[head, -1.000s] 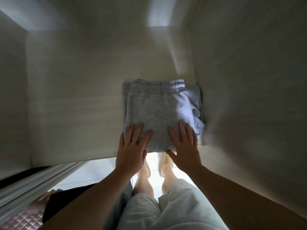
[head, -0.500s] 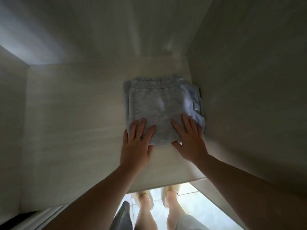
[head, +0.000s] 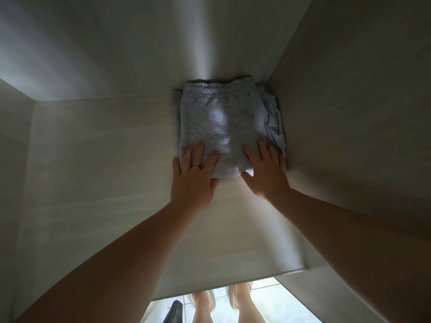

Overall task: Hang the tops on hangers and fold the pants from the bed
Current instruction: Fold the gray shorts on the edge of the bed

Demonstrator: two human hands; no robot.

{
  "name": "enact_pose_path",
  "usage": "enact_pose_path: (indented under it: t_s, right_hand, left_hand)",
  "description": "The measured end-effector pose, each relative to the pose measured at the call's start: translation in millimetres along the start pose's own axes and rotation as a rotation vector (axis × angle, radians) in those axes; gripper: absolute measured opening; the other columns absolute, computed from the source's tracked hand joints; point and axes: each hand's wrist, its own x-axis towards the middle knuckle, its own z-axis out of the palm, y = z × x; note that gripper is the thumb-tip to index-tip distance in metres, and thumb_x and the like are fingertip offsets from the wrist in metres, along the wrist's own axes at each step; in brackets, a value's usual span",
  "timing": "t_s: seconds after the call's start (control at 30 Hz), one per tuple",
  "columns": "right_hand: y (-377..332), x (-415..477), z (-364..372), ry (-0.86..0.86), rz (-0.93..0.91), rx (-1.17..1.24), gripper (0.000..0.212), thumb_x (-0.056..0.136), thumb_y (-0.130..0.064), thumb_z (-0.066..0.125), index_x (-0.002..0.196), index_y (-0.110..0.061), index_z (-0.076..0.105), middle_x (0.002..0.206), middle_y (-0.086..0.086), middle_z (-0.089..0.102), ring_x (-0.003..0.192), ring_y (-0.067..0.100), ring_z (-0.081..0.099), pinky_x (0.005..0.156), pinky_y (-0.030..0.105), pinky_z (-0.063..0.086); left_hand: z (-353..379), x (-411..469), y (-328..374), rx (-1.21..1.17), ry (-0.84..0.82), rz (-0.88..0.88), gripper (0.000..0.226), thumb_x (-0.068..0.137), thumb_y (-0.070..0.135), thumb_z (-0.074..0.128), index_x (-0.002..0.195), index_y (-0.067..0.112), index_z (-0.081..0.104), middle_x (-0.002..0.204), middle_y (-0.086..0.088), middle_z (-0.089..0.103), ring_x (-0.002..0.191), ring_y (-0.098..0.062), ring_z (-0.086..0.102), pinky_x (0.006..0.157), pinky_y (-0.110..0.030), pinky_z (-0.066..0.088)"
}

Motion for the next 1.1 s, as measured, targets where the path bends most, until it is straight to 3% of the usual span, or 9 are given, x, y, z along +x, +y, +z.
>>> enact_pose_path:
  t_s: [0.2,0.47,0.7,0.87,1.1]
  right_hand:
    - [-7,-81,28,-0.097,0.091,-0.04,0.081,0.097,-0.048,0.049,0.159,-0.037,-0.001,0.166,0.006,-0.017,0.154,0.029,-0.009,0.12,0.056,0.008]
    - [-11,-207,38,-0.31,0.142,0.012,0.07,0.101,-0.046,0.043,0.159,-0.037,0.004,0.167,0.001,-0.014,0.154,0.026,-0.006,0.121,0.054,0.006]
    - [-2,-281,17,-0.351,0.152,0.006,0.067,0.103,-0.046,0.04,0.159,-0.037,0.003,0.168,0.001,-0.011,0.155,0.025,-0.006,0.121,0.053,0.004]
    - [12,-320,-2,-0.271,0.042,-0.013,0.068,0.103,-0.048,0.037,0.158,-0.037,-0.001,0.167,-0.001,-0.015,0.155,0.025,-0.008,0.122,0.054,0.002]
    - [41,-364,-24,-0.155,-0.216,-0.063,0.071,0.101,-0.05,0.039,0.158,-0.038,-0.001,0.167,-0.001,-0.017,0.155,0.026,-0.007,0.121,0.053,0.004]
  left_hand:
    - [13,-77,15,-0.003,-0.026,-0.057,0.083,0.093,0.047,0.049,0.158,0.038,0.001,0.167,0.0,-0.015,0.153,-0.028,-0.014,0.12,-0.056,-0.003]
    - [21,-204,40,-0.03,-0.281,-0.149,0.071,0.1,0.051,0.038,0.158,0.04,-0.002,0.167,0.001,-0.017,0.154,-0.028,-0.012,0.12,-0.054,-0.002]
    - [-7,-274,52,-0.039,-0.405,-0.161,0.069,0.103,0.057,0.027,0.157,0.037,-0.01,0.165,0.002,-0.024,0.152,-0.027,-0.021,0.122,-0.056,-0.005]
    - [-29,-314,70,-0.061,-0.366,-0.203,0.068,0.103,0.058,0.023,0.158,0.037,-0.011,0.165,0.002,-0.023,0.152,-0.027,-0.02,0.122,-0.055,-0.004]
    - [-33,-375,111,-0.136,-0.146,-0.339,0.069,0.101,0.062,0.026,0.157,0.041,-0.006,0.167,0.004,-0.017,0.153,-0.024,-0.017,0.123,-0.052,-0.003]
